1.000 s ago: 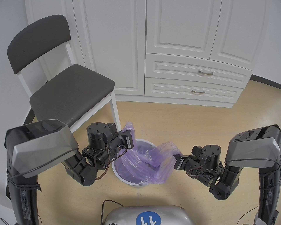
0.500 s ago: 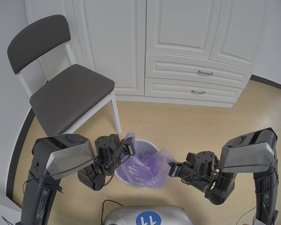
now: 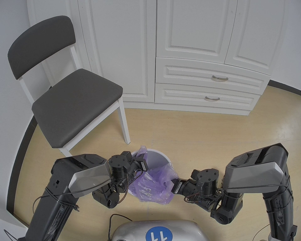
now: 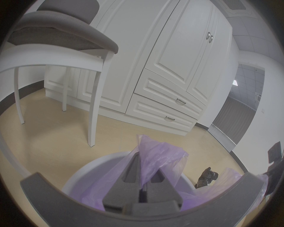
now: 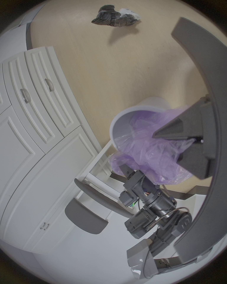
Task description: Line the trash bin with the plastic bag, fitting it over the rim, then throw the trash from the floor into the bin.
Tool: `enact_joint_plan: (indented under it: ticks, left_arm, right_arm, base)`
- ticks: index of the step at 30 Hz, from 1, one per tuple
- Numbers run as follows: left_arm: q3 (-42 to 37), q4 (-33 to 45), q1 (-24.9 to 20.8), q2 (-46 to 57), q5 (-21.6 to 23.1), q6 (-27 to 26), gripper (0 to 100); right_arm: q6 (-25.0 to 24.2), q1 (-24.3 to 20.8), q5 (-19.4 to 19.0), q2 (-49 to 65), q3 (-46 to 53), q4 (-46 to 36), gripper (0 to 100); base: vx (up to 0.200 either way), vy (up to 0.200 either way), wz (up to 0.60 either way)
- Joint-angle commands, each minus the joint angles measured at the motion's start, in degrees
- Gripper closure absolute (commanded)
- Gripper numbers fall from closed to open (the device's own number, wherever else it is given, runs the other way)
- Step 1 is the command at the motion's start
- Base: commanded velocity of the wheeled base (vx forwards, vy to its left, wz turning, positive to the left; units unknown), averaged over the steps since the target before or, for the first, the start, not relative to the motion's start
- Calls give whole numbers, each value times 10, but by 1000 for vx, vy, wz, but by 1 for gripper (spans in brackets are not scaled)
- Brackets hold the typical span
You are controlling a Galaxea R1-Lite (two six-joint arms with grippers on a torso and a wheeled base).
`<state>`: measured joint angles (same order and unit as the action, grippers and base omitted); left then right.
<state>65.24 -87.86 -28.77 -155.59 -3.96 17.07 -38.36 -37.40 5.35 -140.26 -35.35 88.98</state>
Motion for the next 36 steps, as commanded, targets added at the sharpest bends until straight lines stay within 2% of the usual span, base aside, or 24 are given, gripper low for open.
enact_joint_plan:
  ticks: [1, 4, 9, 15, 22, 30, 36]
  left_arm:
    - [21, -1, -1, -13, -3, 12, 100]
    - [34, -1, -1, -7, -16, 27, 100]
    - [54, -1, -12, -3, -48, 39, 100]
    - [50, -1, -13, -9, -49, 40, 100]
    - [21, -2, -7, -20, -42, 31, 100]
    - [-49, -3, 24, -7, 47, -11, 100]
    - [-98, -2, 33, 45, 65, -29, 100]
  right_arm:
    - [-4, 0, 26, -8, -34, 10, 100]
    - [-4, 8, 46, 5, -53, 10, 100]
    - [-5, 13, 48, 24, -53, 10, 100]
    - [-5, 6, 47, 36, -37, 10, 100]
    - [-7, -4, 42, -12, -31, 10, 100]
    - [1, -9, 41, -31, -27, 10, 100]
    - [22, -7, 42, -4, -16, 10, 100]
  base:
    - [0, 0, 0]
    - [0, 0, 0]
    - [0, 0, 0]
    - [0, 0, 0]
    - [0, 0, 0]
    - [0, 0, 0]
    - [0, 0, 0]
